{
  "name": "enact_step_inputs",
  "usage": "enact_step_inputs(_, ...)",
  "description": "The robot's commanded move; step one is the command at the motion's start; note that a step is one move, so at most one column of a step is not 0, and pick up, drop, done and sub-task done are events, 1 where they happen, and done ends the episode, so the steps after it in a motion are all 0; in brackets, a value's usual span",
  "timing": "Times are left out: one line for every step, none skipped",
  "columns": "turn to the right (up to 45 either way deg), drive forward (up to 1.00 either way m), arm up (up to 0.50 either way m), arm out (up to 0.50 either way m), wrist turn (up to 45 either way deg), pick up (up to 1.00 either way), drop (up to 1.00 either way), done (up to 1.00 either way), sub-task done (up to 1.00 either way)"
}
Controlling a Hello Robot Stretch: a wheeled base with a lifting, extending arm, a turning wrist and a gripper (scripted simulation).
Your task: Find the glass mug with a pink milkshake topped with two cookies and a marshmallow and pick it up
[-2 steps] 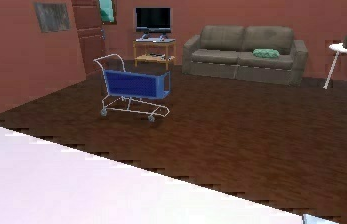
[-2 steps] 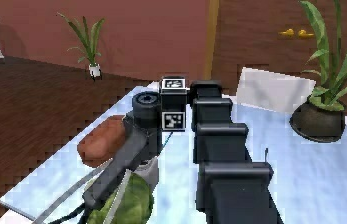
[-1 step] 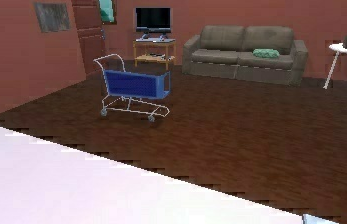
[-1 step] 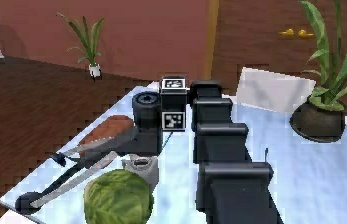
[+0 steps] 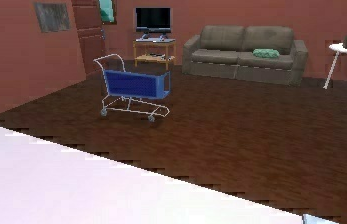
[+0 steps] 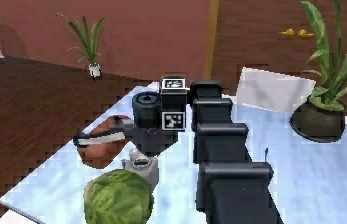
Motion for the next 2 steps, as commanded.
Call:
enact_step_inputs(0.0, 0.00, 0.00, 0.00, 27.0, 0.00, 0.00, 0.00, 0.00)
enact_step_inputs(0.0, 0.00, -0.30, 0.00, 0.0, 0.00, 0.00, 0.00, 0.00)
